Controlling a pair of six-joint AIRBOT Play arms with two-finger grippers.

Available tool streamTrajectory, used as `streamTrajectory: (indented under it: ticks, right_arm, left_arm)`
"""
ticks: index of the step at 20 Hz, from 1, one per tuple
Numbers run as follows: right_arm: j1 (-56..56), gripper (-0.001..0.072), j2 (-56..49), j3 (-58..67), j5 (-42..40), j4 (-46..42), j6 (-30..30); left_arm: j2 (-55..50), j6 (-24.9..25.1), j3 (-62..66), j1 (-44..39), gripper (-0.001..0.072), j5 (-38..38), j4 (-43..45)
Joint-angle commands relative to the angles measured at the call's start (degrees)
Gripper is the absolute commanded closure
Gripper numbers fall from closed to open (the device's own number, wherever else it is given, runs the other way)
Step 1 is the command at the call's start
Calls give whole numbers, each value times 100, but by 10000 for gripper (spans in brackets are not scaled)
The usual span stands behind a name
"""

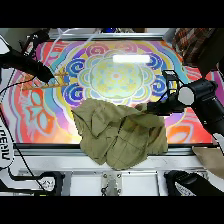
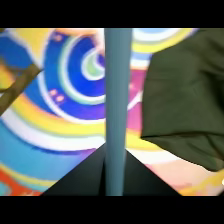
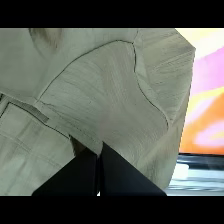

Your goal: Fold the clothes and pants, and hang the long-sleeved shirts on hangers.

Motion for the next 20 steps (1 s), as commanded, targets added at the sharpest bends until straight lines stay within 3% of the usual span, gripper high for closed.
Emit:
streamTrajectory:
  ticks: [1,3,5,7,16,20]
  right_arm:
    - [2,695,0,-2,2,2,0]
    - [2,695,0,-2,2,0,0]
    - [4,695,0,-2,2,2,0]
    - [2,695,0,-2,2,0,0]
    - [2,695,0,-2,2,0,0]
    - [2,695,-2,-2,0,2,0]
  left_arm:
    - [291,1099,-2,173,694,-1145,-1449]
    - [313,1150,-9,238,694,-1274,-1456]
    - [310,2107,-219,238,694,-1464,-1467]
    - [310,2520,-697,236,695,-1478,-1467]
    - [595,3827,-2839,238,695,-1342,-1416]
    - [925,4079,-3617,238,695,-968,-1156]
